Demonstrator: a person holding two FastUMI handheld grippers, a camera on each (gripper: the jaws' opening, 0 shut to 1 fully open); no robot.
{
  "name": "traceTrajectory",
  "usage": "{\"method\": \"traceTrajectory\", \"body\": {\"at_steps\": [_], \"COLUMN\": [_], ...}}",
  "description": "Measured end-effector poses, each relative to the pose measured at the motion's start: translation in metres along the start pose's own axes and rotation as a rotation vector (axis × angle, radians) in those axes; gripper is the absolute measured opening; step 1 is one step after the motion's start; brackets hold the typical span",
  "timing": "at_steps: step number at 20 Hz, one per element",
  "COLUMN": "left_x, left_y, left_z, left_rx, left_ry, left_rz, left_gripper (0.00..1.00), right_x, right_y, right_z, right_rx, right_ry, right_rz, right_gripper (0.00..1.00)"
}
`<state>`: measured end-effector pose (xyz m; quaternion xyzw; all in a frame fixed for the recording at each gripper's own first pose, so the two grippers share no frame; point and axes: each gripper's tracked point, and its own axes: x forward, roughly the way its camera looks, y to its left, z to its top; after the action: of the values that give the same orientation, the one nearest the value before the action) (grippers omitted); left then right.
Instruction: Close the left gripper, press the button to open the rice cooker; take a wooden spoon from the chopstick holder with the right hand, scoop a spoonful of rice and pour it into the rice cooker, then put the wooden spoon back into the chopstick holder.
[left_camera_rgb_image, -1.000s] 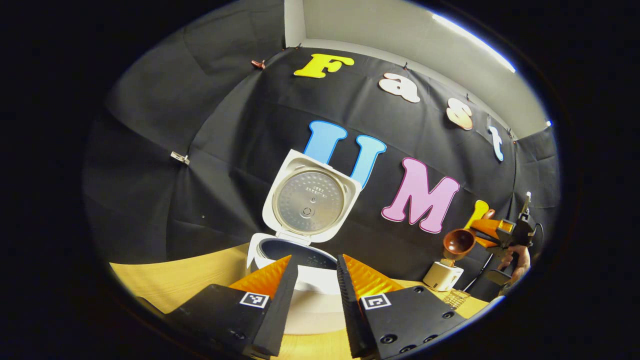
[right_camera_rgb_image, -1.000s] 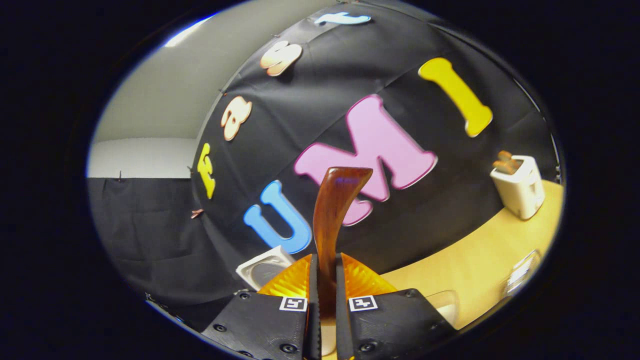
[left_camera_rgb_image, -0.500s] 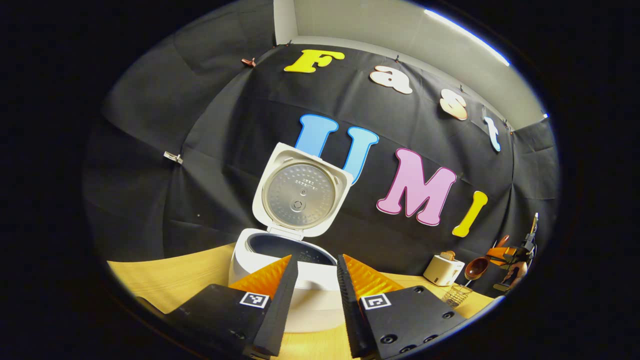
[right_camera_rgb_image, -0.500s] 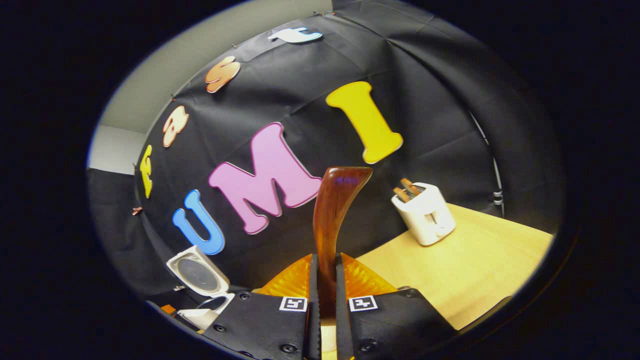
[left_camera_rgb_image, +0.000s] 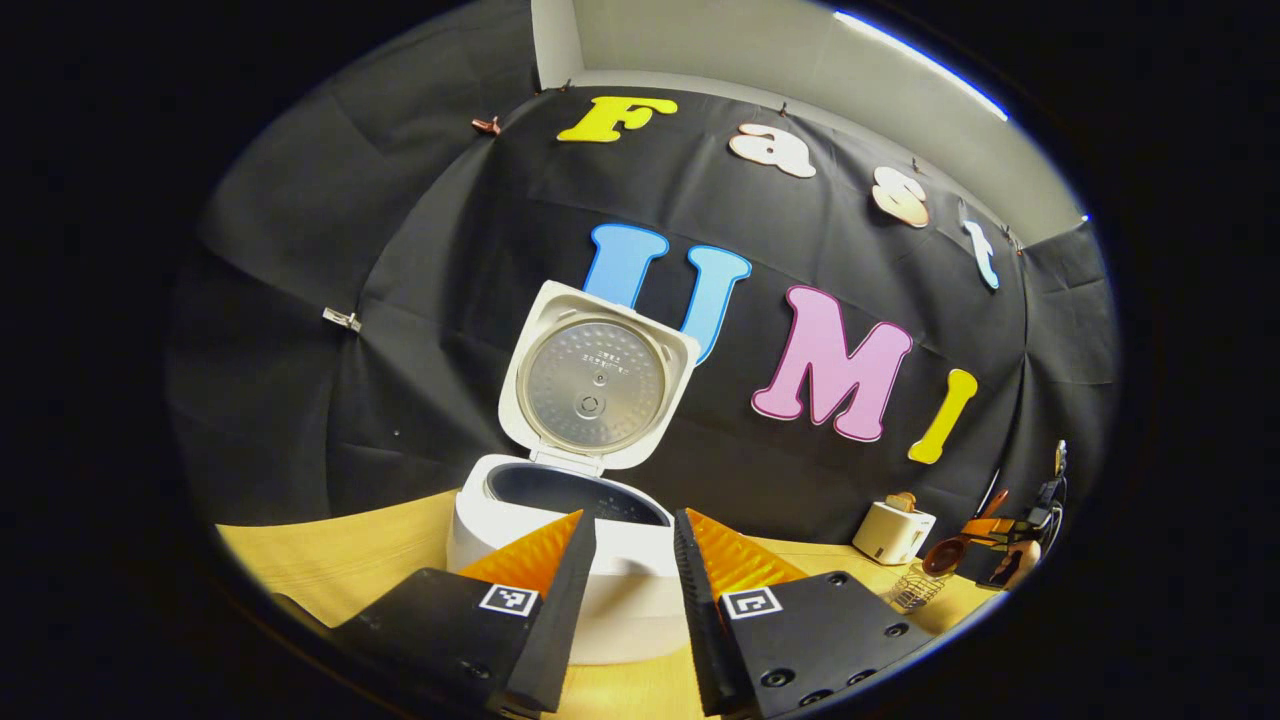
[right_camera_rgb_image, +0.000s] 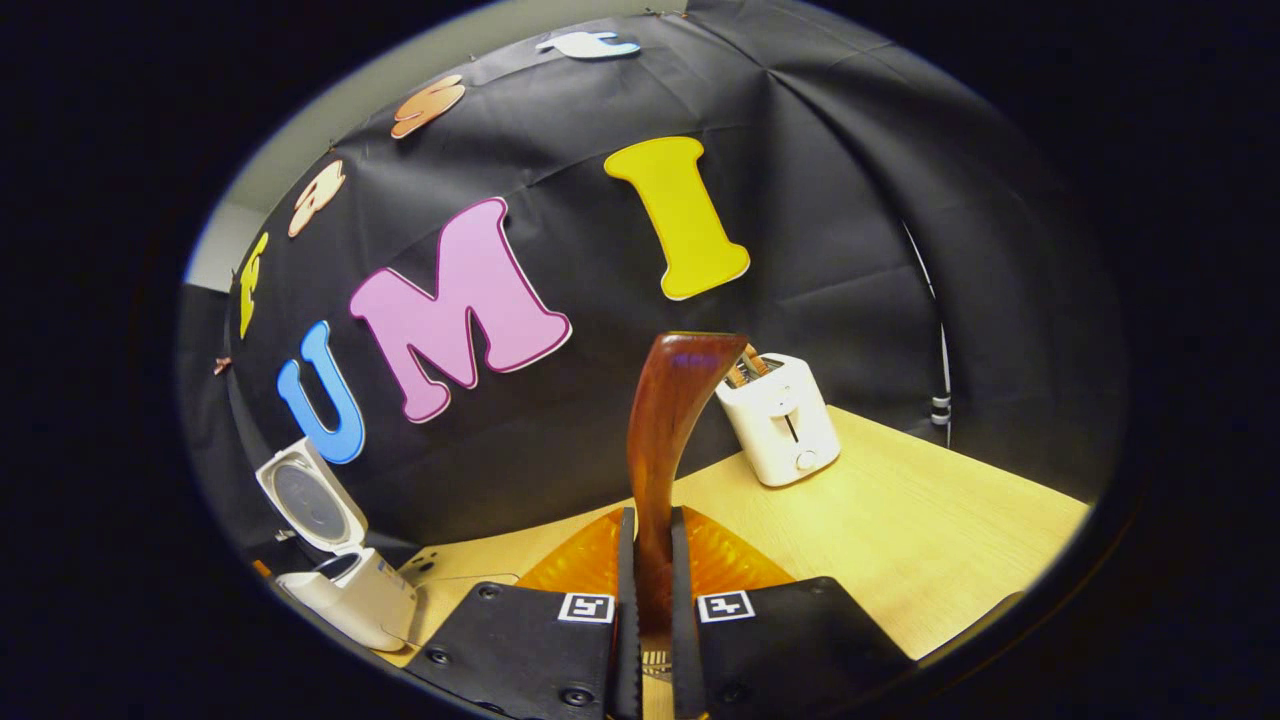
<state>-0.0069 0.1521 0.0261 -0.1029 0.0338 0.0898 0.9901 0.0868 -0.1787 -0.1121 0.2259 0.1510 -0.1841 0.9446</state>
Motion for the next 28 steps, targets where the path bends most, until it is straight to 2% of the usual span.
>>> {"method": "traceTrajectory", "body": {"at_steps": [1, 6, 11, 15, 17, 18, 19, 21, 22, 23, 24, 26, 28], "left_x": [0.0, 0.001, 0.0, -0.001, -0.001, -0.003, -0.004, -0.007, -0.009, -0.009, -0.008, -0.002, 0.009], "left_y": [0.001, 0.002, 0.003, 0.003, 0.001, -0.001, -0.002, -0.009, -0.012, -0.015, -0.016, -0.019, -0.027], "left_z": [0.0, -0.001, 0.002, 0.003, 0.004, 0.005, 0.006, 0.013, 0.015, 0.018, 0.021, 0.035, 0.059], "left_rx": [0.0, -0.003, 0.001, 0.001, 0.003, 0.005, 0.008, 0.017, 0.023, 0.024, 0.024, 0.037, 0.063], "left_ry": [0.0, 0.0, -0.007, -0.01, -0.014, -0.018, -0.023, -0.041, -0.052, -0.061, -0.069, -0.089, -0.12], "left_rz": [0.001, 0.001, 0.003, 0.005, 0.004, 0.005, 0.006, 0.0, -0.004, -0.007, -0.009, -0.008, -0.022], "left_gripper": [0.53, 0.53, 0.53, 0.52, 0.53, 0.53, 0.53, 0.53, 0.52, 0.52, 0.52, 0.52, 0.52], "right_x": [0.004, 0.01, 0.017, 0.013, 0.013, 0.012, 0.012, 0.007, 0.006, 0.002, -0.001, -0.017, -0.04], "right_y": [-0.012, -0.01, -0.014, -0.031, -0.033, -0.033, -0.035, -0.033, -0.032, -0.031, -0.033, -0.038, -0.041], "right_z": [-0.004, -0.025, -0.042, -0.064, -0.062, -0.06, -0.06, -0.047, -0.041, -0.035, -0.027, -0.01, 0.004], "right_rx": [-0.03, -0.137, -0.156, -0.096, -0.095, -0.101, -0.105, -0.093, -0.091, -0.095, -0.102, -0.099, -0.062], "right_ry": [0.004, 0.032, 0.047, 0.092, 0.073, 0.07, 0.063, 0.035, 0.018, -0.001, -0.024, -0.083, -0.149], "right_rz": [-0.011, -0.038, -0.073, -0.093, -0.107, -0.101, -0.108, -0.097, -0.092, -0.092, -0.099, -0.119, -0.123], "right_gripper": [0.16, 0.16, 0.15, 0.16, 0.17, 0.09, 0.23, 0.31, 0.45, 0.52, 0.69, 0.76, 0.79]}}
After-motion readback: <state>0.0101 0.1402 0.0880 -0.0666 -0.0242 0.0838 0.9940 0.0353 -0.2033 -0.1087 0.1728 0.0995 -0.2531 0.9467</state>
